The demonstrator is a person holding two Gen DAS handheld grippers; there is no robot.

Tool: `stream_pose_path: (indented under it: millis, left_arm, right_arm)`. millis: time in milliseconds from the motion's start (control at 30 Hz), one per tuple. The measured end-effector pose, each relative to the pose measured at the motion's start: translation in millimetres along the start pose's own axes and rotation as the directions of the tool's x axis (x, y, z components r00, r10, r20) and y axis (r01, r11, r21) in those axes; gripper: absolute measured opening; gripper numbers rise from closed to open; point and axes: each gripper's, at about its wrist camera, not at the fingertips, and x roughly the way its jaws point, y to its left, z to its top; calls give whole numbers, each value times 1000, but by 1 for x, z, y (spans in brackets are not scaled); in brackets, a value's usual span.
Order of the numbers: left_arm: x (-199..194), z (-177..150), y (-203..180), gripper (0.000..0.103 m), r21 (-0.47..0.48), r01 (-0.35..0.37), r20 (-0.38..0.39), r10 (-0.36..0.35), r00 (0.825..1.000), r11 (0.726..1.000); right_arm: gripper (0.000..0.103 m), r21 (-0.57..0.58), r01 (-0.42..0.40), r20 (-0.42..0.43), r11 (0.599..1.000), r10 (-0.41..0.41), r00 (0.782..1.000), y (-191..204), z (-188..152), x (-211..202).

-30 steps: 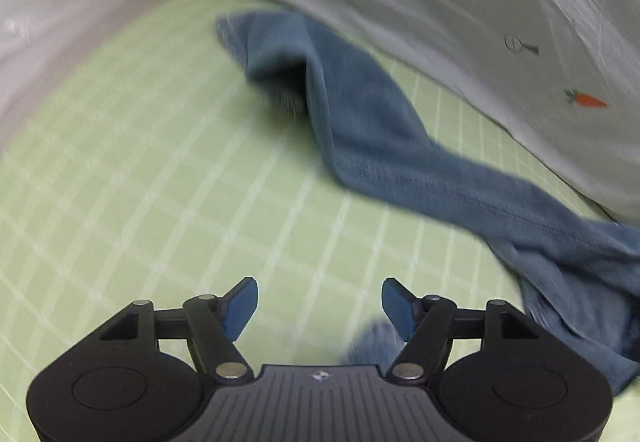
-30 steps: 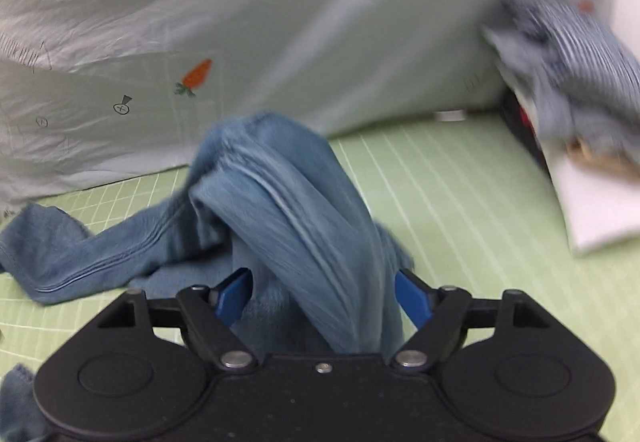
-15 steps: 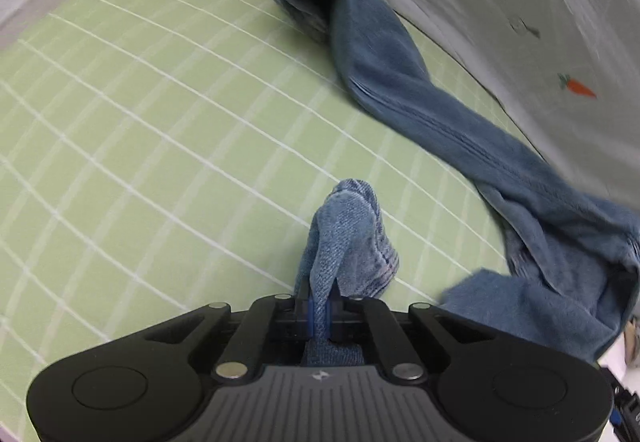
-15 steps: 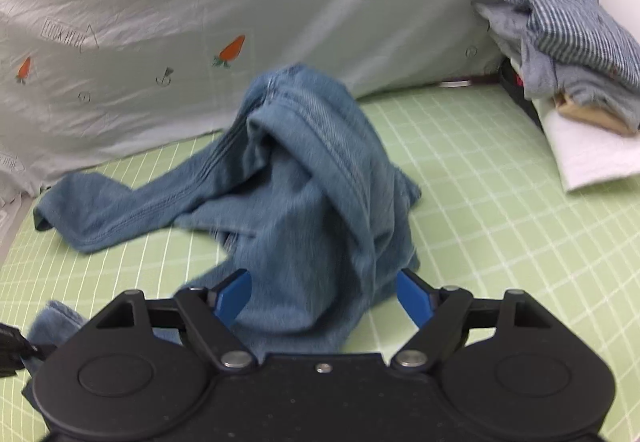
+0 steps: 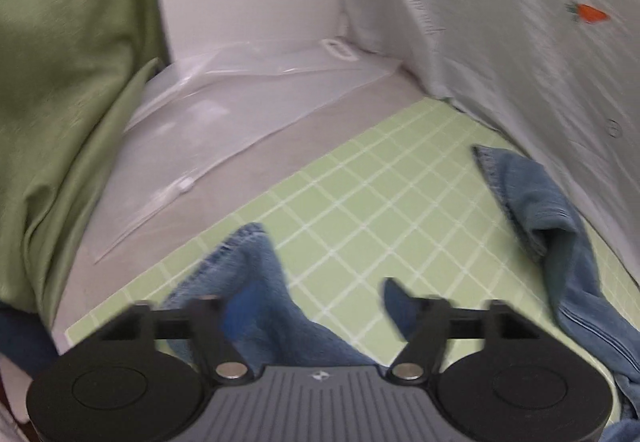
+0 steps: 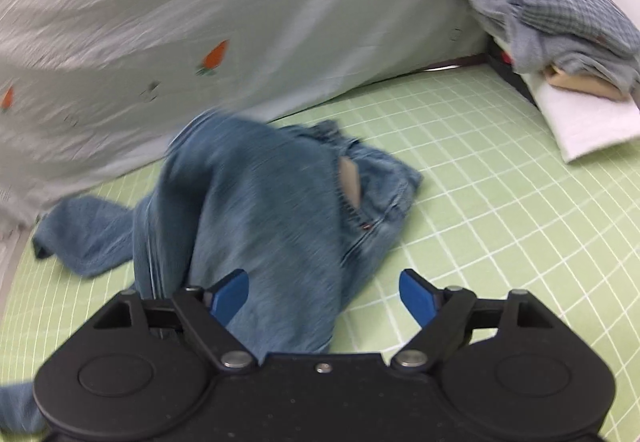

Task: Fold clothes
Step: 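Open both tools and release the jacket spread on the mat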

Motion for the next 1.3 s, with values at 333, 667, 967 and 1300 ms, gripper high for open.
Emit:
stream_pose_path:
  millis: [333,667,967,1300]
  left_arm:
    - [22,-49,-115,85,222,199,-162,-165,973,955]
    - [22,-76,-171,86,291,286,-267,-210,941,913]
    - [-7,-90,-177,87,335,299,-263,-216,940,893]
    - [-35,-115,-163,87,340,288,-240,-213,947,895]
  right_arm:
    - [86,121,78,-24,990,-76,997,-41,29,64]
    - [86,188,10,-70,982,4,998,-56,50,154]
    - [14,113,4,-68,994,4,998,-57,45,156]
    - [9,32,372,110,928,-373,921,-143,22,37]
